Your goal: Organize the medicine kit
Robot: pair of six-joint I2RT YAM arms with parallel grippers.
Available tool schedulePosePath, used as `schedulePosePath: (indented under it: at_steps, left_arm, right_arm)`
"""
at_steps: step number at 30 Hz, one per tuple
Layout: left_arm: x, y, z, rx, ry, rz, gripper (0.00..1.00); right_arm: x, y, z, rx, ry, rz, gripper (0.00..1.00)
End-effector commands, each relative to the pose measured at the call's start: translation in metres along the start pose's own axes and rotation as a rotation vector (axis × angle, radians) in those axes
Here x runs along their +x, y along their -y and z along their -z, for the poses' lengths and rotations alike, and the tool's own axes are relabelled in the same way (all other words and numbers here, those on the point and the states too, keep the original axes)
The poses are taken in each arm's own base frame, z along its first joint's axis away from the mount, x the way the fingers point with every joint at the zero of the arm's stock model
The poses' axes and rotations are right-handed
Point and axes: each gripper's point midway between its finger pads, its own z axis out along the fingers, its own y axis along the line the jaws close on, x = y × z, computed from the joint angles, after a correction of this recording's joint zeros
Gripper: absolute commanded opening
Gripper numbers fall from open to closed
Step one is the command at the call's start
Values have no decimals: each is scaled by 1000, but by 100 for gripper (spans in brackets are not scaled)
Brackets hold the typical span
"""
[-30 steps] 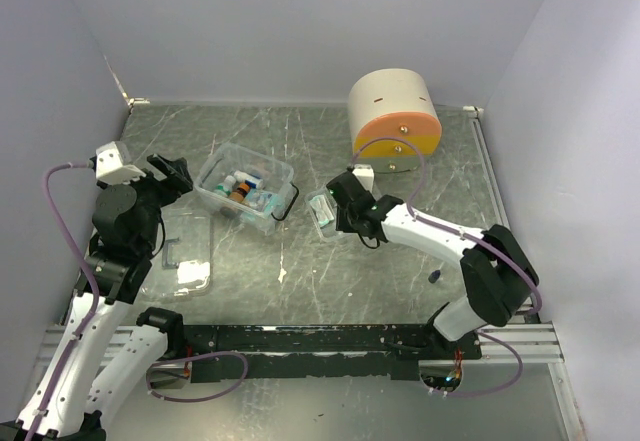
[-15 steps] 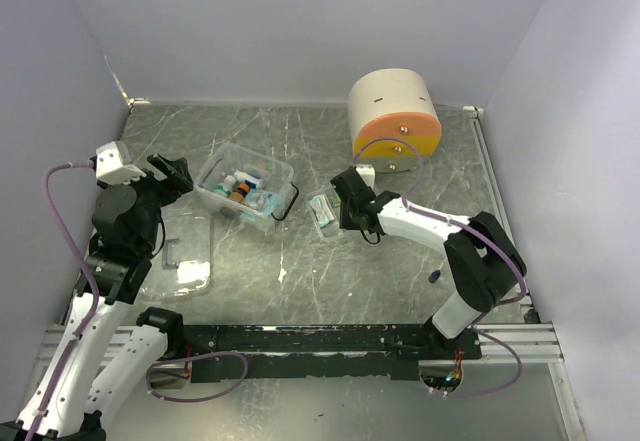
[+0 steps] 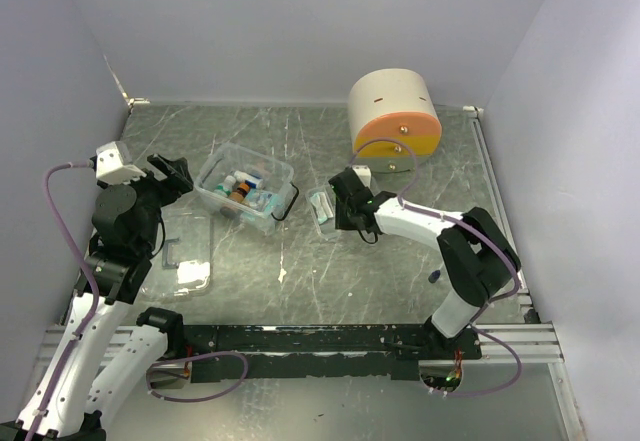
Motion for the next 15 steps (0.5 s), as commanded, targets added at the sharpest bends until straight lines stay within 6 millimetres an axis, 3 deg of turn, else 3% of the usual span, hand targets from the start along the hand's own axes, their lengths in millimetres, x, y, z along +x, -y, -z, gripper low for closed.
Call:
schedulePosePath:
  at_steps: [1,11,15]
  left_arm:
    - [-7,3,-1,19,30,0,90]
    - [-4,7,-3,44,20,-8,92]
    - [6,19,-9,104,-21,-28,100]
  right_arm:
    - [-1,2,-1,8,-9,10,43]
    - [-32,2,31,-10,77,-2,46]
    - [-45,5,43,-10,126,-5,46]
